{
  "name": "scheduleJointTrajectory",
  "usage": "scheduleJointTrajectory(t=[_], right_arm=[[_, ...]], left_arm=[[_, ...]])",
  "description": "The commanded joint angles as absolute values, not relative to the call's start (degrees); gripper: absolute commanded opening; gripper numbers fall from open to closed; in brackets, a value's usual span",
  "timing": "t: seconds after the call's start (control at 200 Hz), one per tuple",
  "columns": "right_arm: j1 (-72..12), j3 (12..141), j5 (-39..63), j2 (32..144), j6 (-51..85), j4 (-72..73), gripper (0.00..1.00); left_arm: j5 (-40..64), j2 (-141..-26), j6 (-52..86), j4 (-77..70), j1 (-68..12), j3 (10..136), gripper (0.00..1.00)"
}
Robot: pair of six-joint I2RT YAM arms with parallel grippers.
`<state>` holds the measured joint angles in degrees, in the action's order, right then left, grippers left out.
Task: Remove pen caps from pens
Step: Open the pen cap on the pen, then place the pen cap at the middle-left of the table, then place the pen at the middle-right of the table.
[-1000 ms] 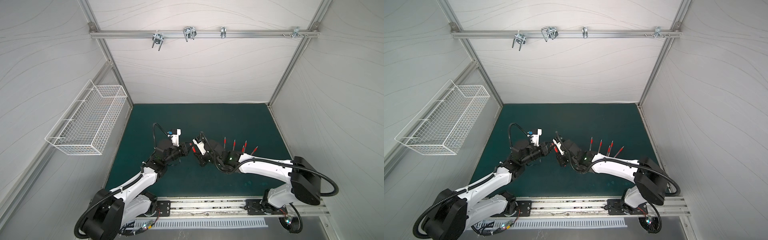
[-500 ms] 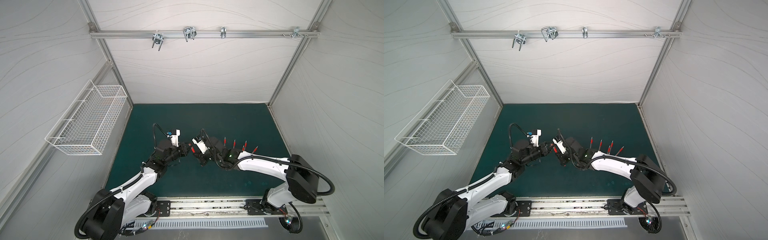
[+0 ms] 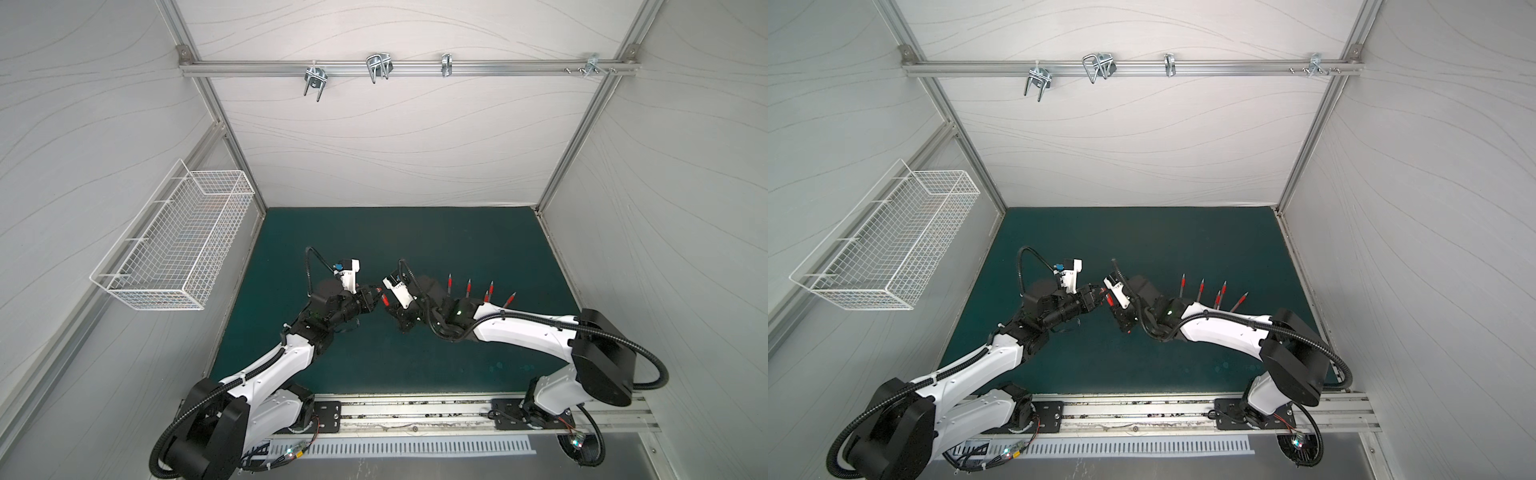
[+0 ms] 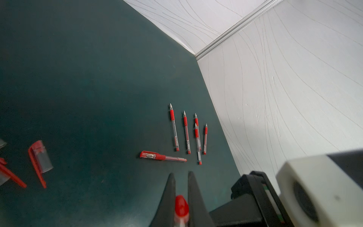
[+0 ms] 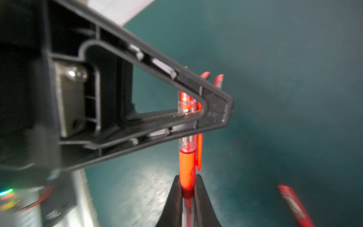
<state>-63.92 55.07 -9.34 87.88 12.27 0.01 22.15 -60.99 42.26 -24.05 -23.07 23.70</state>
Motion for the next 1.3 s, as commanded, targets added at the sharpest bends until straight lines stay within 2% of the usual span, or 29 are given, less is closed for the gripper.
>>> scheduleJointTrajectory(t=[0.0, 0.085, 0.195, 0.54, 0.645, 1.02, 1.295], right_arm=[[-69.41, 55.96, -28.83, 91.21, 9.8, -12.48, 0.0], [-70.88, 57.42, -31.68, 92.81, 9.81, -13.78, 0.0], [-70.66, 57.33, -25.82, 92.56, 9.74, -13.03, 0.0], [-56.15, 50.91, 21.3, 90.51, 14.39, -3.41, 0.0], [-52.84, 49.77, 30.92, 91.65, 16.15, 0.33, 0.0], [-52.73, 47.8, 23.33, 87.49, 16.28, 0.73, 0.0], [-51.88, 42.55, 10.04, 77.83, 17.47, 2.99, 0.0]], left_arm=[[17.49, -60.69, 43.07, -30.99, -19.88, 26.1, 0.0], [18.03, -61.21, 43.63, -31.47, -19.25, 26.01, 0.0], [17.81, -60.79, 43.44, -31.48, -19.07, 25.81, 0.0], [17.04, -59.58, 42.91, -31.31, -18.64, 25.31, 0.0], [17.39, -59.92, 43.23, -31.59, -18.46, 25.31, 0.0], [16.98, -60.08, 42.81, -30.54, -18.41, 25.55, 0.0], [7.92, -63.28, 38.84, -17.54, -18.37, 29.14, 0.0]])
